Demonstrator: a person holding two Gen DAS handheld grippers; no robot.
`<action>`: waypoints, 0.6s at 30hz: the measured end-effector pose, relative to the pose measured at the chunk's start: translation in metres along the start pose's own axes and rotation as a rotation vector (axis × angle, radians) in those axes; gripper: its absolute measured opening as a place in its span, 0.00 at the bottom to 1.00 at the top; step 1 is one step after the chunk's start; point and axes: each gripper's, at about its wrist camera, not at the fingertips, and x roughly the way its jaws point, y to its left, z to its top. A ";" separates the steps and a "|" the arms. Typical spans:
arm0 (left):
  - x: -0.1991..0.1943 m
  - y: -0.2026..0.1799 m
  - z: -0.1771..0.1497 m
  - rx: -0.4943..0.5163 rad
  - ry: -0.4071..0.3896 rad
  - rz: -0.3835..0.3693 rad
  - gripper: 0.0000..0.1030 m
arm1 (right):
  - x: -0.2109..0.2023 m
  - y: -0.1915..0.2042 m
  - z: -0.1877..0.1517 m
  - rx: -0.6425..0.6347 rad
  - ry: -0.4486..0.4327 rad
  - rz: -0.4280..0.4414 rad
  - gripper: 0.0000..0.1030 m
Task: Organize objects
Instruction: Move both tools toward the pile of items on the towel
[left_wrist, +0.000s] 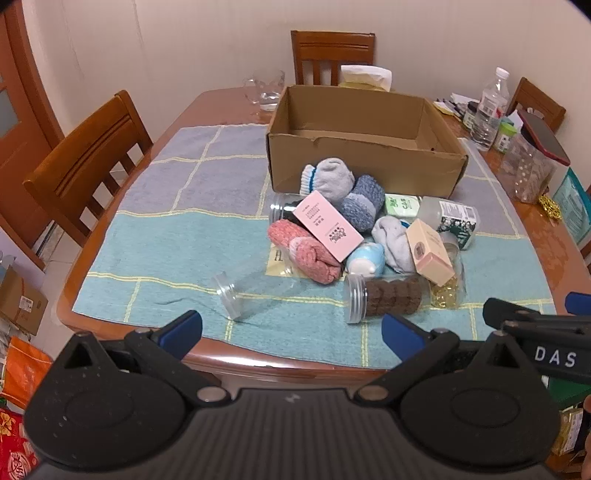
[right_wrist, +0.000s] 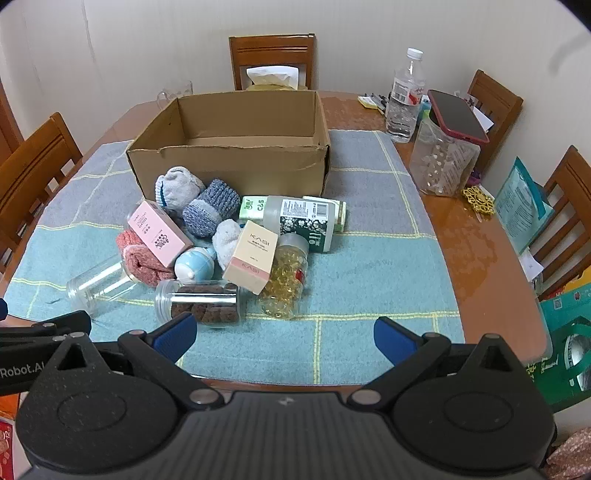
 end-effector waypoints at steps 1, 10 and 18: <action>-0.001 0.000 0.000 0.000 -0.001 0.001 1.00 | -0.001 -0.001 0.000 -0.002 -0.004 0.004 1.00; -0.010 0.000 0.000 -0.017 -0.019 0.003 0.99 | -0.005 -0.003 0.001 -0.011 -0.024 0.026 1.00; -0.006 0.001 -0.004 0.013 -0.049 -0.005 0.99 | -0.005 -0.001 0.002 -0.036 -0.038 0.026 1.00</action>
